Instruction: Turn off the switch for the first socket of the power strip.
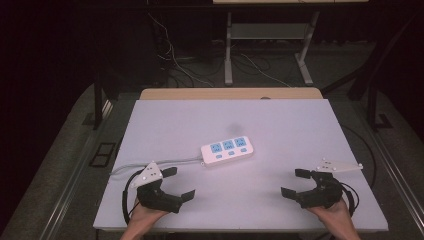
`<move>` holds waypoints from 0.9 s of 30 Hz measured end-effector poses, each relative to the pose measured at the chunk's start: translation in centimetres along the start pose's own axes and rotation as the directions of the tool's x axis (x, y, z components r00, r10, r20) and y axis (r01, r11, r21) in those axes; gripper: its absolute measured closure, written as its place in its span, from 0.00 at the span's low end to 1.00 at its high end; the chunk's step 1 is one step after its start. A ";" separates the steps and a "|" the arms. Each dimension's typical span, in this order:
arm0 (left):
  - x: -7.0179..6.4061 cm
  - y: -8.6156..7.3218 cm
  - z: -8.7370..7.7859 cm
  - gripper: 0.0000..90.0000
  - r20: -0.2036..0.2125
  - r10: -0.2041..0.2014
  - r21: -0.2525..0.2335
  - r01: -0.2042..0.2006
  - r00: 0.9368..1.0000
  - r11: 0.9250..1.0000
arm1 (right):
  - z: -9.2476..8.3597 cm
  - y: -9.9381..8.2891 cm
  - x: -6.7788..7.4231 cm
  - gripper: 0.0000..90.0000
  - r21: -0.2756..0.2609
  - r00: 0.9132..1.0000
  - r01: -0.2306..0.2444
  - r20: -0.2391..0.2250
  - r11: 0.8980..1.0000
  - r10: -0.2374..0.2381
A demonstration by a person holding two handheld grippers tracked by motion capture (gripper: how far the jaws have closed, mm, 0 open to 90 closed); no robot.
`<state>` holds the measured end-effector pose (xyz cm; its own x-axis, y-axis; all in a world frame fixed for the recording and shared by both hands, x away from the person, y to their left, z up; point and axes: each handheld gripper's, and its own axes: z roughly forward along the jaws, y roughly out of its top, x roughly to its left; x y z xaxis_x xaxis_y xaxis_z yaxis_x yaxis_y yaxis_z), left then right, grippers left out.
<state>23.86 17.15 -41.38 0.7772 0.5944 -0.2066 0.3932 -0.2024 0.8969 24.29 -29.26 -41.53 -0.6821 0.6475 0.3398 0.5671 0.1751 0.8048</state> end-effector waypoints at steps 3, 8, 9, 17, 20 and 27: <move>0.0 0.0 0.0 0.00 0.000 0.003 0.002 -0.003 1.000 1.000 | 0.1 -0.1 0.0 0.01 0.005 1.000 0.000 -0.005 1.000 0.000; 0.1 0.0 0.0 0.00 0.001 0.002 0.004 -0.002 1.000 1.000 | 0.1 -0.1 0.0 0.01 0.005 1.000 -0.003 -0.008 1.000 0.003; 0.1 0.0 -0.1 0.00 0.002 0.002 0.004 -0.002 1.000 1.000 | 0.1 -0.1 0.0 0.01 0.005 1.000 -0.004 -0.009 1.000 0.004; 0.1 0.1 -0.1 0.00 0.004 0.000 0.001 0.000 1.000 1.000 | 0.1 -0.2 -0.2 0.01 0.000 1.000 -0.017 -0.019 1.000 0.017; 0.1 0.1 -0.2 0.00 0.005 0.002 0.000 -0.002 1.000 1.000 | 0.1 -0.2 -0.2 0.01 0.001 1.000 -0.016 -0.021 1.000 0.016; 0.0 0.3 -0.2 0.00 0.004 0.004 0.008 -0.004 1.000 1.000 | 0.1 -0.2 -0.2 0.01 0.003 1.000 -0.015 -0.023 1.000 0.015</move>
<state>23.88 17.25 -40.99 0.7808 0.5903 -0.2049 0.3944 -0.2112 0.8944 24.40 -29.37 -41.81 -0.6839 0.6328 0.3633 0.5790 0.1678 0.7978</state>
